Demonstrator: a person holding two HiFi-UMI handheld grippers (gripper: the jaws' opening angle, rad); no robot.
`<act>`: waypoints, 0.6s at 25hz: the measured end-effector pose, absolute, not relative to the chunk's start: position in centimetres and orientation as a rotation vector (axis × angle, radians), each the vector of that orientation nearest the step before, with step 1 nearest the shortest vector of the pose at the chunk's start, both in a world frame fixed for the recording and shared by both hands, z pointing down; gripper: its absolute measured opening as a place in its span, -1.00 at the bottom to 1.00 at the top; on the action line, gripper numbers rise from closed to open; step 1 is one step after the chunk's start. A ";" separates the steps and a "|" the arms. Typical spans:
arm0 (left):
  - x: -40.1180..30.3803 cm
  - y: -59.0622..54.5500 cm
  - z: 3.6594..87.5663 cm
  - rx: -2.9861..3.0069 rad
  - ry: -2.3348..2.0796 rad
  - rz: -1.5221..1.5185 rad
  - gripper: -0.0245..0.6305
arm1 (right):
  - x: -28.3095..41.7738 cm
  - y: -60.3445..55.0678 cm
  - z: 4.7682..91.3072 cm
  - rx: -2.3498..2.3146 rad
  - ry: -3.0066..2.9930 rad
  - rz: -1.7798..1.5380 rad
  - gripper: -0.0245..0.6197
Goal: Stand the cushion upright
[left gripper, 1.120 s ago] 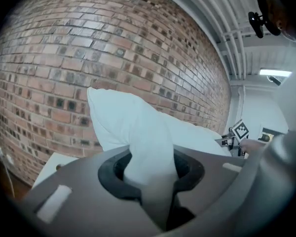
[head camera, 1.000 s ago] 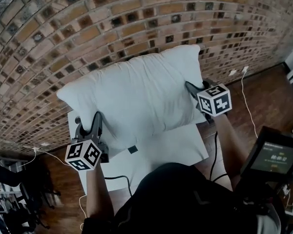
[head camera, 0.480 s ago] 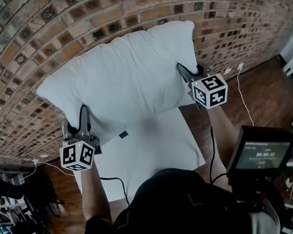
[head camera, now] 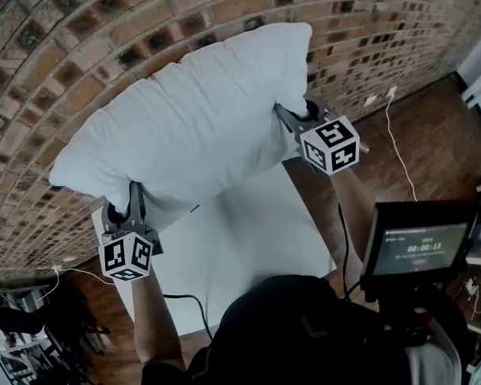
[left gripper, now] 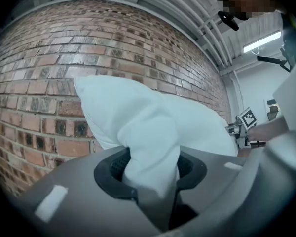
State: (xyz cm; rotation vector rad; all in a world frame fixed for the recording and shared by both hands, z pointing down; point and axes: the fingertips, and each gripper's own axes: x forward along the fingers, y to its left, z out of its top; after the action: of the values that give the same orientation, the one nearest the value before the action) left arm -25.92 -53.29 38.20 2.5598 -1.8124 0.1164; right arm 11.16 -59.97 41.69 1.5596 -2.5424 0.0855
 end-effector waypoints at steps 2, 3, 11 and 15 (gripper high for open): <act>-25.8 -53.7 40.0 2.535 -1.799 0.156 -0.44 | 11.3 -60.0 42.8 1.543 -2.541 0.106 -0.59; -25.8 -53.8 40.9 2.521 -1.793 0.176 -0.44 | 11.5 -60.0 43.4 1.537 -2.538 0.115 -0.59; -25.4 -54.9 47.5 2.395 -1.717 0.335 -0.38 | 12.4 -59.6 49.2 1.509 -2.462 0.230 -0.58; -25.1 -55.2 51.8 2.303 -1.705 0.461 -0.28 | 13.4 -58.7 53.4 1.486 -2.388 0.304 -0.53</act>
State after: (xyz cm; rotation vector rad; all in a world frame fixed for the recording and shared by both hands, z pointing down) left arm -25.09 -55.16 51.78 2.3028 -1.7049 0.4606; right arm 13.37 -58.72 53.38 1.4861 -2.3878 0.3036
